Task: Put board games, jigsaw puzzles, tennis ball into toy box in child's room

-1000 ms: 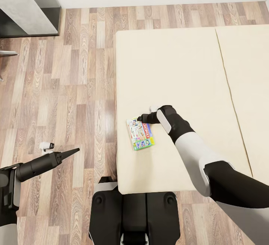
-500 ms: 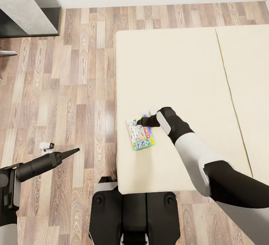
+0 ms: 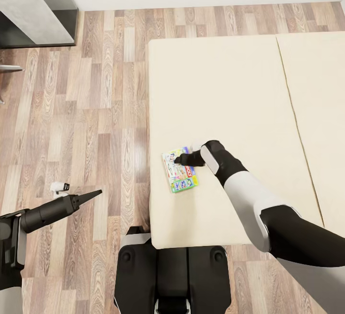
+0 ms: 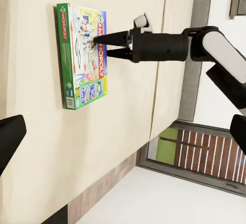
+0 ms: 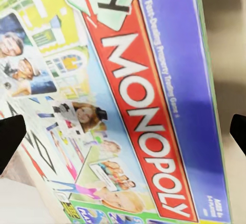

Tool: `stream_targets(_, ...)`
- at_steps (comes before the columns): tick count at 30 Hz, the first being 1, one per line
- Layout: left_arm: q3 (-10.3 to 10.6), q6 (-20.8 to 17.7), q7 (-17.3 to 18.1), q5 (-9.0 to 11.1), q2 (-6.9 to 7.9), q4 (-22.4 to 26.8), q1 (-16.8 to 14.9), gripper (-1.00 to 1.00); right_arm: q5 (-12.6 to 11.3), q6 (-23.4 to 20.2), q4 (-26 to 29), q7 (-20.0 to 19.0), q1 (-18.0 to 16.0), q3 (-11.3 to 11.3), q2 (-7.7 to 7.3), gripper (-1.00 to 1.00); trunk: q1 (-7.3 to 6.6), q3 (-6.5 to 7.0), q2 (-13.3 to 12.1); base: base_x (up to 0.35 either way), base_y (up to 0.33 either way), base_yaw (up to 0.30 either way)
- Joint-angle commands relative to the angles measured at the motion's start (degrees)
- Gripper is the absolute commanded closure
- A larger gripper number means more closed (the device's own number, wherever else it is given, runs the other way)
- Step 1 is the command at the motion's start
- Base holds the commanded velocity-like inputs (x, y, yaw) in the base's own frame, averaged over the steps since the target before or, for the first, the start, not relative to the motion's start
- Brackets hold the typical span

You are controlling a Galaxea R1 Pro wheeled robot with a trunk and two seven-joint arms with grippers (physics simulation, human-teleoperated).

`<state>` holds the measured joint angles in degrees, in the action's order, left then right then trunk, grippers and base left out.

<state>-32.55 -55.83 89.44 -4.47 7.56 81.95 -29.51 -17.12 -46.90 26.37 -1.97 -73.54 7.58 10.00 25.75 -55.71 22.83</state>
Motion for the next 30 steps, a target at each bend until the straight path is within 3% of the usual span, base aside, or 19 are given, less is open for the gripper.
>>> stream_targets(1,-0.1,-0.6,0.5,-0.5,0.0,0.1,0.0,-1.0,-0.3,-0.2,0.0,-0.2,0.0,0.1,0.0,-1.0,0.03,-0.06,0.1,0.0,0.0,0.0)
stream_targets(3,-0.1,-0.6,0.5,-0.5,0.0,0.1,0.0,-1.0,-2.4,-0.2,0.0,-0.3,0.0,0.1,0.0,-1.0,0.03,-0.06,0.1,0.0,0.0,0.0)
stream_targets(7,-0.1,-0.6,0.4,-0.5,-0.01,0.1,0.0,-1.0,-3.9,-0.2,0.0,-0.3,0.0,0.1,0.0,-1.0,0.03,-0.06,0.1,0.0,0.0,0.0)
stream_targets(30,-0.1,-0.6,0.6,-0.5,0.07,0.1,0.0,-1.0,-4.2,0.0,-0.2,-4.8,0.1,0.3,0.0,-1.0,0.03,-0.06,0.1,0.0,0.0,0.0)
